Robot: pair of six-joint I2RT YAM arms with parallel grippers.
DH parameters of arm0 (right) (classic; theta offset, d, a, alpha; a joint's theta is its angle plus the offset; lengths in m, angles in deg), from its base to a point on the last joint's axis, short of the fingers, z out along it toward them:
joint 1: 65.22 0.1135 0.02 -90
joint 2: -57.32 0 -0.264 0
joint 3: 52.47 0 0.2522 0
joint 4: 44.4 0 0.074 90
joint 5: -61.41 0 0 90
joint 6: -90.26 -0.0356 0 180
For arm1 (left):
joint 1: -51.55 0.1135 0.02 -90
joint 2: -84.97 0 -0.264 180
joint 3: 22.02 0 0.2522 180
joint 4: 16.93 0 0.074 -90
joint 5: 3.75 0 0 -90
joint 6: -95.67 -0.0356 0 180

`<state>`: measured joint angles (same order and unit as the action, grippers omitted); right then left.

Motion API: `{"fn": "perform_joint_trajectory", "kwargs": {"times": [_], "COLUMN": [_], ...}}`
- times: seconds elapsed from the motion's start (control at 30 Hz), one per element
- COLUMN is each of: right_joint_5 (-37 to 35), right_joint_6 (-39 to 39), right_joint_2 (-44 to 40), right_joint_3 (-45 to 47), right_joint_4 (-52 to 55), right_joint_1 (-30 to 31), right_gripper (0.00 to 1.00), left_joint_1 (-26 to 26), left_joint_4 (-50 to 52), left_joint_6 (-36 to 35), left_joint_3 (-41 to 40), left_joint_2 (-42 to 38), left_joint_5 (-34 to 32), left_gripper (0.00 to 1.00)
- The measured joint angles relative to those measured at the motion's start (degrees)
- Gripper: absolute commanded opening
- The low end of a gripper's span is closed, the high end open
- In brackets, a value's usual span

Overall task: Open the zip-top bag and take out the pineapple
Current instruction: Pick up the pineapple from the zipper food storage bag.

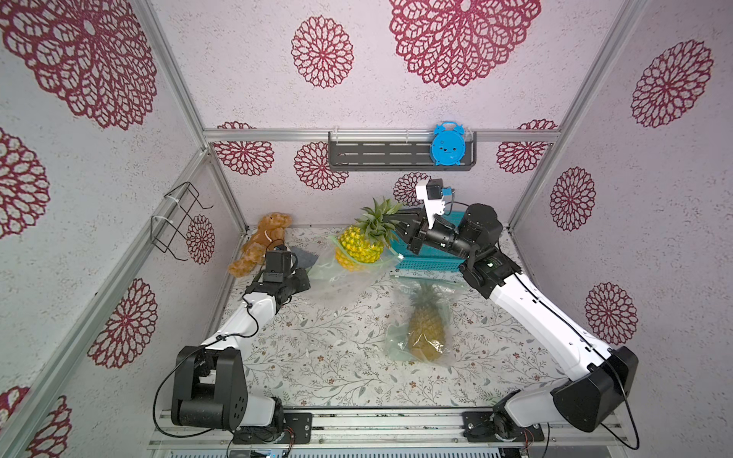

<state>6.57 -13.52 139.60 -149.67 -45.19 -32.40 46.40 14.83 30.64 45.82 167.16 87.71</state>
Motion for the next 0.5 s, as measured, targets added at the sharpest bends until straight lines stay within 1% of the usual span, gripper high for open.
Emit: {"fn": "perform_joint_trajectory", "kwargs": {"times": [0.27, 0.4, 0.5], "right_joint_5": [0.4, 0.2, -0.4], "right_joint_6": [0.2, 0.2, 0.4], "right_joint_2": [0.5, -1.5, -4.6], "right_joint_3": [-0.9, 0.0, 1.4], "right_joint_4": [1.7, 1.7, 1.5], "right_joint_1": [0.6, 0.9, 0.9], "right_gripper": [0.00, 0.00, 0.00], "left_joint_1": [-0.6, -0.6, -0.6], "left_joint_4": [4.0, 5.5, 6.5], "left_joint_6": [-2.1, -3.2, -3.8], "left_joint_3": [1.9, 3.1, 3.2], "left_joint_2": [4.5, 6.0, 6.4], "left_joint_5": [-4.0, -6.4, -8.2], "left_gripper": [0.00, 0.00, 0.00]}}
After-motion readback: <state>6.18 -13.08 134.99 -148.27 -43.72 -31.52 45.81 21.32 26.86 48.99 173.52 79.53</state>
